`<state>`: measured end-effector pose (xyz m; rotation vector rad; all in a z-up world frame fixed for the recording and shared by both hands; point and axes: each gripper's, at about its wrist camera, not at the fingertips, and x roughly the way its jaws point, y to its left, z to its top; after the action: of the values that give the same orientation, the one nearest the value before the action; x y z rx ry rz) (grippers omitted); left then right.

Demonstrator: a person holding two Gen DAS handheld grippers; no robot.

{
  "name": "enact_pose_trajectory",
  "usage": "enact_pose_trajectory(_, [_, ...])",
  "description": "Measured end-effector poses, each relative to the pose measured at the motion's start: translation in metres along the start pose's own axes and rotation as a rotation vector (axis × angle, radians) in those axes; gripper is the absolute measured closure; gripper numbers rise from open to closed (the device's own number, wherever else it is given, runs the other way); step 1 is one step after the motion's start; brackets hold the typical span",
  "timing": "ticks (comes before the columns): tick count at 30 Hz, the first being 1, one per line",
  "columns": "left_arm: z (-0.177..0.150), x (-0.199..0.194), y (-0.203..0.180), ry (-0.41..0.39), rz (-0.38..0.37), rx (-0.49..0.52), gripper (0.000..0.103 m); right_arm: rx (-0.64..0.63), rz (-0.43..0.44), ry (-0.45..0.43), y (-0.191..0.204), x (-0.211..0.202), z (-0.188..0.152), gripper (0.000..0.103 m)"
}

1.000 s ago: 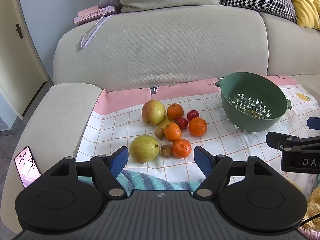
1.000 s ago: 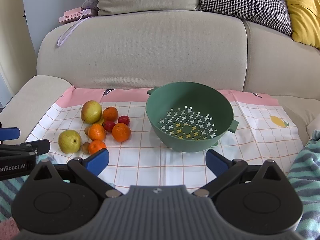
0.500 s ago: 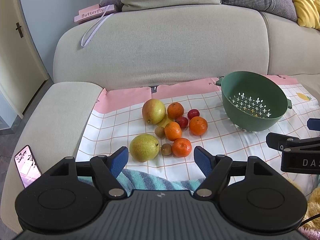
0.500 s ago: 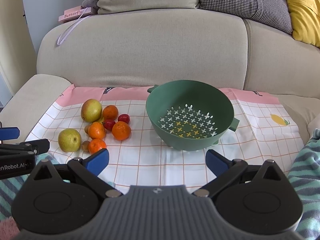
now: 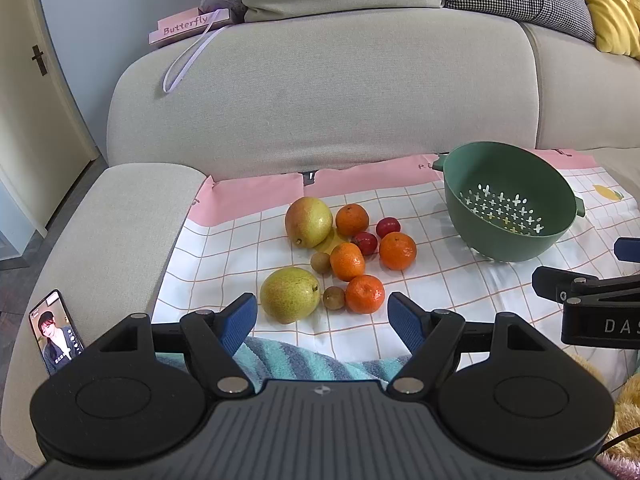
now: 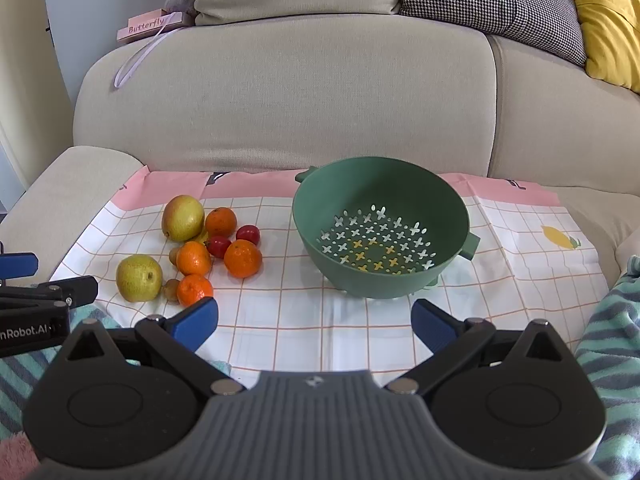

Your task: Organize fruits

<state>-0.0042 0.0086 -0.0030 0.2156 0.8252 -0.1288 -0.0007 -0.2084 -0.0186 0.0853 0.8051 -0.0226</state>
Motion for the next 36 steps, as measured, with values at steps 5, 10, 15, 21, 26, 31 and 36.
enact_pose_trajectory(5, [-0.004,0.002,0.002,0.002,0.0,0.011,0.015,-0.001,0.008,-0.002,0.0,0.001,-0.001,0.004])
enact_pose_trajectory(10, [-0.005,0.001,0.009,-0.014,-0.012,0.048,0.02,0.033,0.046,-0.031,-0.003,0.005,-0.006,0.004])
enact_pose_trajectory(15, [-0.001,0.002,0.017,-0.021,-0.057,0.084,0.029,-0.053,0.041,-0.074,0.007,0.014,-0.01,0.004])
enact_pose_trajectory(21, [-0.003,0.021,0.033,0.021,-0.062,0.093,0.032,-0.15,0.085,0.011,0.025,0.04,-0.009,0.004])
enact_pose_trajectory(26, [-0.004,0.043,0.051,0.07,-0.084,0.06,0.032,-0.209,0.156,-0.013,0.043,0.051,-0.011,0.011])
enact_pose_trajectory(31, [-0.004,0.061,0.056,0.093,-0.107,0.06,0.031,-0.229,0.209,-0.069,0.051,0.063,-0.007,0.015])
enact_pose_trajectory(36, [0.001,0.079,0.053,0.097,-0.109,0.087,0.031,-0.265,0.175,-0.066,0.062,0.083,0.002,0.024])
